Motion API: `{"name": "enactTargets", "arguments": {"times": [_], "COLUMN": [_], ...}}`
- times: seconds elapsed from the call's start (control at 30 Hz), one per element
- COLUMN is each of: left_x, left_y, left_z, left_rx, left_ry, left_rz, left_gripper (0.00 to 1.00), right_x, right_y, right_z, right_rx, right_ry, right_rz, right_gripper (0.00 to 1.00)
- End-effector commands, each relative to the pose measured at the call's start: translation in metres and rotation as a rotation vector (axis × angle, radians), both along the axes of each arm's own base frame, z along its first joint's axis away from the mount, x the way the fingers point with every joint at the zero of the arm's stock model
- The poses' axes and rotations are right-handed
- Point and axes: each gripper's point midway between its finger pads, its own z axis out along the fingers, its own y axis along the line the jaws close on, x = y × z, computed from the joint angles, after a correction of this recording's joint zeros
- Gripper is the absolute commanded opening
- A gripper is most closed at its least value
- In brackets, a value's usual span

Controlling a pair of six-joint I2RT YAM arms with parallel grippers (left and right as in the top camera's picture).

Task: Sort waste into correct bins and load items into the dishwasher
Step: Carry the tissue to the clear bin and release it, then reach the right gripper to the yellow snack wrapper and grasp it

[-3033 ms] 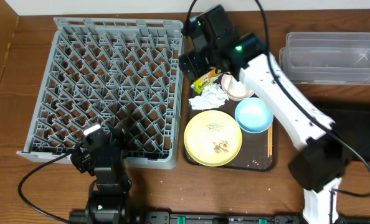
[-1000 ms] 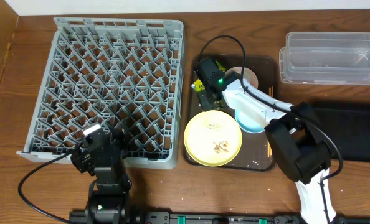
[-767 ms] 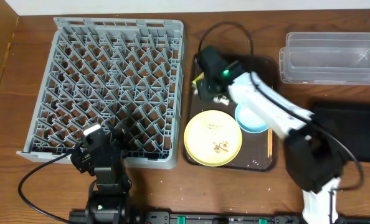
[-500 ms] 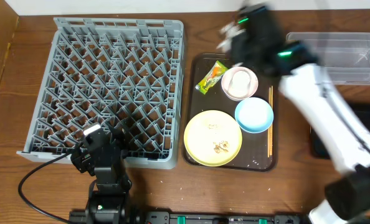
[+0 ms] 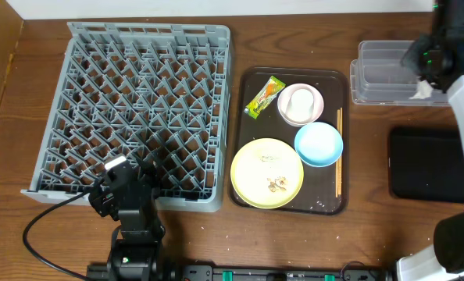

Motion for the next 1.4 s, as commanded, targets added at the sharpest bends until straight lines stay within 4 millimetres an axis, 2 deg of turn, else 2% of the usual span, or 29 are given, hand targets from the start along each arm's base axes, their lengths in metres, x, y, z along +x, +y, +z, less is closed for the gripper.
{"name": "enactTargets", "arguments": {"times": [0.0,0.1,0.2,0.33,0.37,0.4,0.53,0.57,0.67,0.77,0.83,0.93,1.0,1.07,1.2,1.3,1.37], "left_x": [0.000,0.000,0.000,0.000,0.000,0.000,0.000,0.000,0.000,0.000,0.000,0.000,0.000,0.000,0.000,0.000,0.000], "left_y": [0.002,0.002,0.002,0.002,0.002,0.002,0.002,0.002,0.002,0.002,0.002,0.002,0.002,0.002,0.002,0.002,0.002], "left_z": [0.007,0.007,0.007,0.007,0.007,0.007,0.007,0.007,0.007,0.007,0.007,0.007,0.007,0.007,0.007,0.007,0.007], "left_rx": [0.005,0.005,0.005,0.005,0.005,0.005,0.004,0.005,0.005,0.005,0.005,0.005,0.005,0.005,0.005,0.004,0.005], "left_ry": [-0.015,-0.015,-0.015,-0.015,-0.015,-0.015,-0.016,-0.015,-0.015,-0.015,-0.015,-0.015,-0.015,-0.015,-0.015,-0.016,-0.015], "left_rz": [0.012,0.012,0.012,0.012,0.012,0.012,0.012,0.012,0.012,0.012,0.012,0.012,0.012,0.012,0.012,0.012,0.012], "left_gripper": [1.00,1.00,1.00,1.00,1.00,1.00,1.00,1.00,1.00,1.00,1.00,1.00,1.00,1.00,1.00,1.00,1.00], "right_x": [0.007,0.016,0.031,0.049,0.052,0.055,0.061,0.062,0.066,0.066,0.067,0.065,0.065,0.065,0.056,0.045,0.034], "right_y": [-0.024,-0.034,-0.039,-0.041,-0.041,-0.041,-0.037,-0.035,-0.019,0.012,0.049,0.114,0.143,0.171,0.234,0.265,0.287], "right_z": [-0.012,-0.015,-0.022,-0.041,-0.046,-0.050,-0.056,-0.053,-0.041,-0.023,-0.005,0.030,0.040,0.038,0.011,-0.007,-0.013], "right_rx": [0.000,-0.002,-0.016,-0.025,-0.024,-0.022,-0.002,0.006,0.040,0.161,0.308,0.533,0.569,0.534,0.308,0.103,0.036], "right_ry": [-0.003,-0.027,-0.047,-0.050,-0.048,-0.048,-0.052,-0.059,-0.082,-0.134,-0.191,-0.301,-0.338,-0.337,-0.264,-0.210,-0.194], "right_rz": [-0.074,-0.090,-0.079,-0.067,-0.066,-0.065,-0.048,-0.034,0.070,0.202,0.341,0.613,0.712,0.759,0.837,0.795,0.762], "right_gripper": [0.01,0.03,0.08,0.11,0.14,0.22,0.90,0.99,0.99,0.99,0.99,0.99,0.99,0.99,0.96,0.96,0.95]}}
